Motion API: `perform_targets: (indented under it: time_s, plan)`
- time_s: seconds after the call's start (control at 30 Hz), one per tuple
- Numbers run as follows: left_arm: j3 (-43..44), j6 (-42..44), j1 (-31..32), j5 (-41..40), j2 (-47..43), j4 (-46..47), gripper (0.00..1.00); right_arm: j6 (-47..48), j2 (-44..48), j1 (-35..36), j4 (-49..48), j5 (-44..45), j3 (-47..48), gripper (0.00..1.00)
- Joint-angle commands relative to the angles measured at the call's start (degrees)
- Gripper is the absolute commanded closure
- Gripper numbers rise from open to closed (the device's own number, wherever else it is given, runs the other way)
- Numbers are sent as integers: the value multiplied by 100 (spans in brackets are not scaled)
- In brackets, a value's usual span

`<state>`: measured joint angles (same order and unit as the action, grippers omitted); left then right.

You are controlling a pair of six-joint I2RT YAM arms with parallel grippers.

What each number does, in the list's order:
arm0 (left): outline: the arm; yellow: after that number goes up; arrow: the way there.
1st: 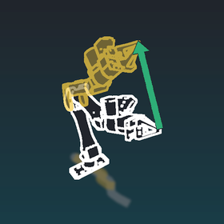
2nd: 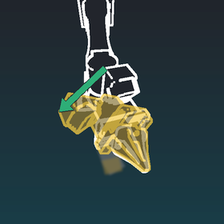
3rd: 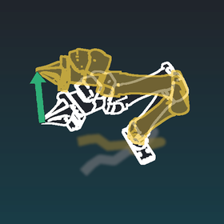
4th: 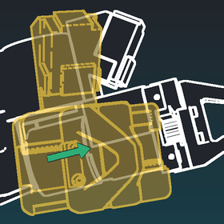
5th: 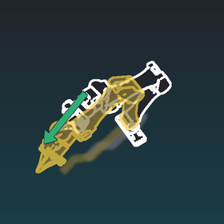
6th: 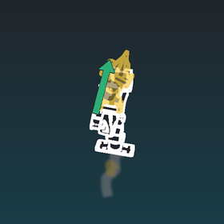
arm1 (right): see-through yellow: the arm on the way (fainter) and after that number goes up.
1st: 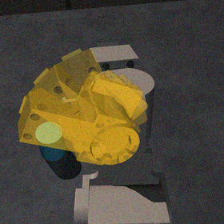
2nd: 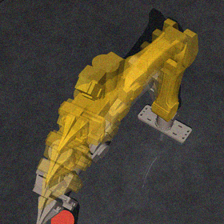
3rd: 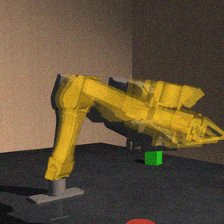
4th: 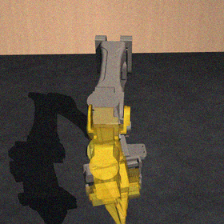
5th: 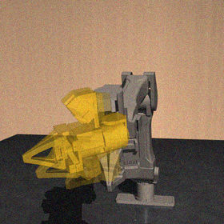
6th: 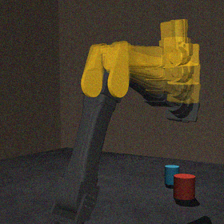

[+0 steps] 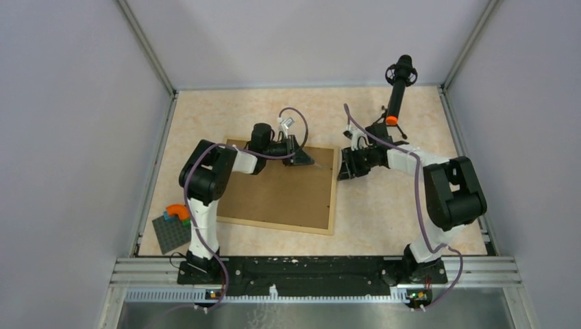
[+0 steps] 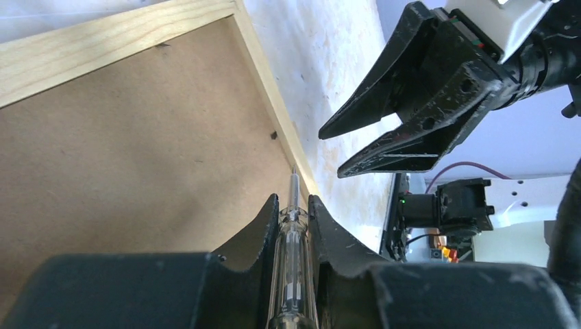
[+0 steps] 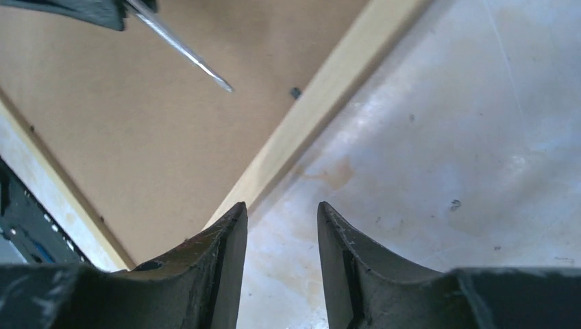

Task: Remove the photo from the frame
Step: Adjust the screwdriver, then release the photo frame item from the photo frame.

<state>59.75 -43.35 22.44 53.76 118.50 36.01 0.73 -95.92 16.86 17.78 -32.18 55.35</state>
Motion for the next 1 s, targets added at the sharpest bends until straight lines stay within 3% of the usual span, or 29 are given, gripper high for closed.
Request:
perform_targets:
  time_s: [0.0, 0.53, 0.97]
  plan:
    - [86, 127, 28, -166, 202, 591, 100, -506, -256, -78, -137, 264, 40, 60]
    - [287, 195, 118, -209, 706, 787, 100, -1282, -727, -82, -841, 47, 151, 66]
    - [302, 223, 285, -309, 869, 847, 100, -1323, -1004, -78, -876, 44, 286, 76]
